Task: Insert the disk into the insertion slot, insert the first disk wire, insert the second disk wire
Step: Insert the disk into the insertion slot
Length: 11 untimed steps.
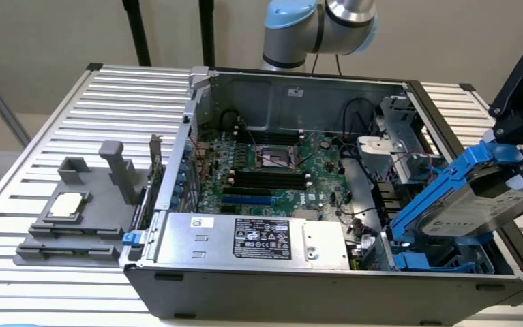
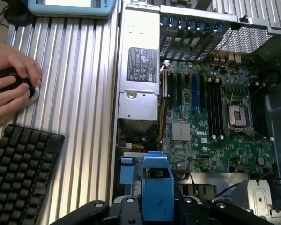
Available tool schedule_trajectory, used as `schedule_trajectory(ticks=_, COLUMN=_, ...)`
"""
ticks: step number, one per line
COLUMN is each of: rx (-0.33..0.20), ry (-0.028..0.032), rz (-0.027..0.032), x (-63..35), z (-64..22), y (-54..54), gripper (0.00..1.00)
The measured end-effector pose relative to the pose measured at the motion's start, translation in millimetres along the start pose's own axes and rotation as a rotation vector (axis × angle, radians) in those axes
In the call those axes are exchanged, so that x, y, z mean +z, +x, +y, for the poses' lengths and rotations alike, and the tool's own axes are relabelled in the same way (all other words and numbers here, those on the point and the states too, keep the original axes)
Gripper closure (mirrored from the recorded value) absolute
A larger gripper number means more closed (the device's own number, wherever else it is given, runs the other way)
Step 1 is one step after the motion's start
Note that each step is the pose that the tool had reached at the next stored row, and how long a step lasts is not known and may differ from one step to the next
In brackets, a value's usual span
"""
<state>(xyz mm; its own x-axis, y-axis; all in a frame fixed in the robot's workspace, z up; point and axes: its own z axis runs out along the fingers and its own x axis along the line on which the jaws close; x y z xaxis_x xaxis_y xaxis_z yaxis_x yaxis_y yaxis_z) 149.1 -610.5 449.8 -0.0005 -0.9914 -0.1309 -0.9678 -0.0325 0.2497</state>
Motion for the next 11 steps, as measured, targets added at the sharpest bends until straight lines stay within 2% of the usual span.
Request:
schedule_trajectory(ticks=4, rx=0.0, ry=0.0, rz=0.0, x=3.0, z=-1.3, y=-11.3, gripper=0.68)
schedule_trajectory(ticks=11, rx=0.0, ry=-0.0027, rz=-0.0001, x=3.4, z=-2.2, y=-10.3, gripper=0.68)
